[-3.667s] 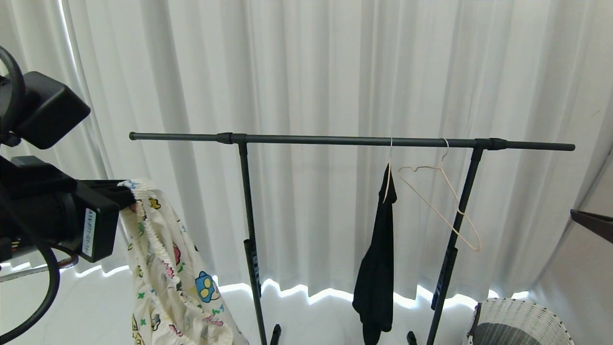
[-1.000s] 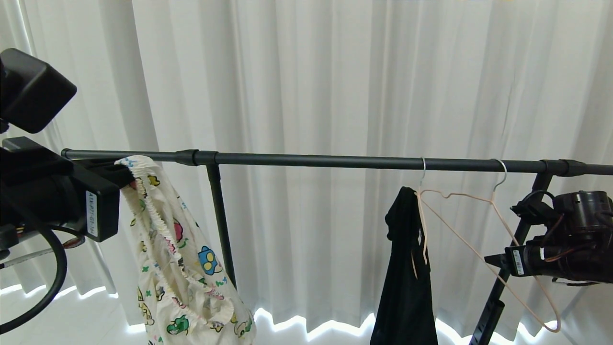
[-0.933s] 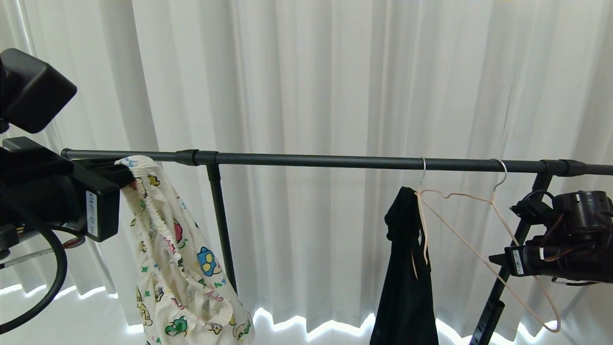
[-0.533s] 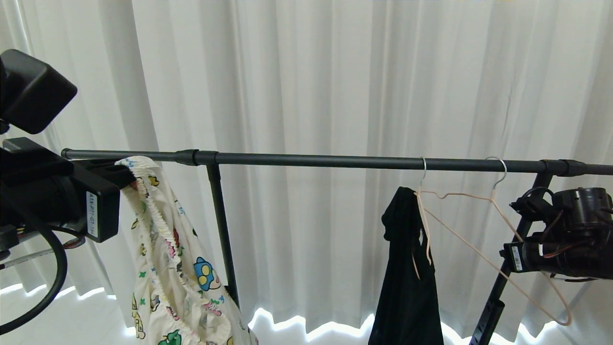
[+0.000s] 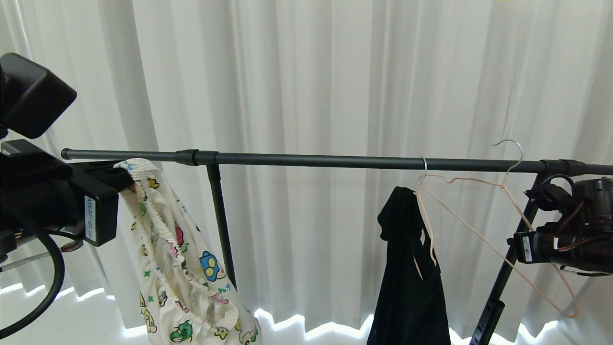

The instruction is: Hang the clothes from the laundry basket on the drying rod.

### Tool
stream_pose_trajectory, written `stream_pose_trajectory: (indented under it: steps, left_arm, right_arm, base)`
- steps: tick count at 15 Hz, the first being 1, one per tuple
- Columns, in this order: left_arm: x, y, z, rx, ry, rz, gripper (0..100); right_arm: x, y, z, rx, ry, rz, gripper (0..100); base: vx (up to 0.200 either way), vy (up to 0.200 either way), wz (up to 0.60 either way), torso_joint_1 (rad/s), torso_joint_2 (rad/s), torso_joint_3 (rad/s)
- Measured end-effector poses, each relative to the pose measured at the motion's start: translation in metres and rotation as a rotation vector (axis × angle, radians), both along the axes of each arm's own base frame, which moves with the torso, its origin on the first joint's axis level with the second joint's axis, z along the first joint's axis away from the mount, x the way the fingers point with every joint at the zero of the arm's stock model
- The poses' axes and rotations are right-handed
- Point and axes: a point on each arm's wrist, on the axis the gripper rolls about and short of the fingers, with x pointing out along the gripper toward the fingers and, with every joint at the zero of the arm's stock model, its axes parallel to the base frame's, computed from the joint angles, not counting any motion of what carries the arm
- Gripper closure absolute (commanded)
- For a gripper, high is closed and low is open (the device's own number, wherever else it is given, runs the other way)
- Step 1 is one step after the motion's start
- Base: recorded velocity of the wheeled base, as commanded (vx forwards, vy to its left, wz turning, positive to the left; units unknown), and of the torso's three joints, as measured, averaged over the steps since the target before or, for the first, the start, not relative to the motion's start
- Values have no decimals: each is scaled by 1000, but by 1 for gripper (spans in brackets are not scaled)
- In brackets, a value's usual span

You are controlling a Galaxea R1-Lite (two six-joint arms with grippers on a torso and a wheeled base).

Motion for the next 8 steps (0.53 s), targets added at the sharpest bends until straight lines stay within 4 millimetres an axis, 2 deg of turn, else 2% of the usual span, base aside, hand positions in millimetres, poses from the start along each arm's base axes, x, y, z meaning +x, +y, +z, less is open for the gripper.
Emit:
stream_pose_trajectory:
  steps: [1,4,8]
  left_arm:
    - [-1,0,0,3,-1,-1,100]
    - [-2,1,-1,6,-3,9,100]
    - [-2,2,-1,6,-5,11,100]
  right_arm:
    - [-5,0,3,1,-11,-1,100]
    - [-31,-1,9,0,-36,-4,100]
    - [-75,-2,11,-5,-65,-4,100]
  base:
    - [0,0,0,0,0,0]
    - [-200,0,0,7,1,2]
    - [-200,0,0,-2,4,5]
